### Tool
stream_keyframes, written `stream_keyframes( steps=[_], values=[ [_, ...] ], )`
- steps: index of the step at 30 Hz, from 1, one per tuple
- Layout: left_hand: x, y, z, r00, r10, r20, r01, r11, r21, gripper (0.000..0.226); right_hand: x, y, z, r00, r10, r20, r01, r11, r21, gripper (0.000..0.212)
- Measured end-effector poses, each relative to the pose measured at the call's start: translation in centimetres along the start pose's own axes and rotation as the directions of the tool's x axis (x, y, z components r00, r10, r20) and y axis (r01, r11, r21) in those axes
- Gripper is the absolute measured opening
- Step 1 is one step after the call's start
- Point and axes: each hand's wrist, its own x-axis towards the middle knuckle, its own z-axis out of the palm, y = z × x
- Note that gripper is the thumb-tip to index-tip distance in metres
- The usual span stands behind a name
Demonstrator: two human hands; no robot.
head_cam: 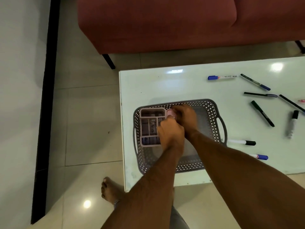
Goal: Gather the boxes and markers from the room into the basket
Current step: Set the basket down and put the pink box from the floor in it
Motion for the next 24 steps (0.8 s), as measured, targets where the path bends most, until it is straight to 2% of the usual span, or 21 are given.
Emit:
stream_keyframes(
  steps=[5,13,15,17,21,24],
  values=[
    [1.0,0.3,-0.4,0.999,-0.032,-0.017,0.032,0.999,0.009,0.023,0.5,-0.5,0.1,0.998,-0.039,-0.05,0.041,0.998,0.05,0.022],
    [1.8,1.1,-1.0,0.998,-0.04,-0.044,0.039,0.999,-0.02,0.021,0.7,-0.9,-0.3,0.998,-0.016,-0.057,0.02,0.997,0.071,0.02],
    [1.9,1.1,-1.3,0.999,-0.027,-0.046,0.023,0.996,-0.083,0.024,0.4,-1.2,-0.8,0.99,-0.009,-0.14,0.016,0.999,0.044,0.012],
    [2.1,1.0,-1.8,0.999,0.003,-0.053,-0.01,0.992,-0.127,0.026,0.2,-1.9,-1.5,0.971,-0.004,-0.24,0.01,1.0,0.022,0.014],
    [3.4,0.8,-3.8,0.984,0.125,-0.125,-0.149,0.965,-0.216,0.024,1.2,-4.2,-2.5,0.916,-0.036,-0.4,0.029,0.999,-0.023,0.016],
    [6.2,0.3,-6.3,0.967,0.227,-0.118,-0.251,0.932,-0.262,0.035,2.9,-7.0,-2.7,0.879,-0.054,-0.474,0.052,0.998,-0.018,0.02]
  ],
)
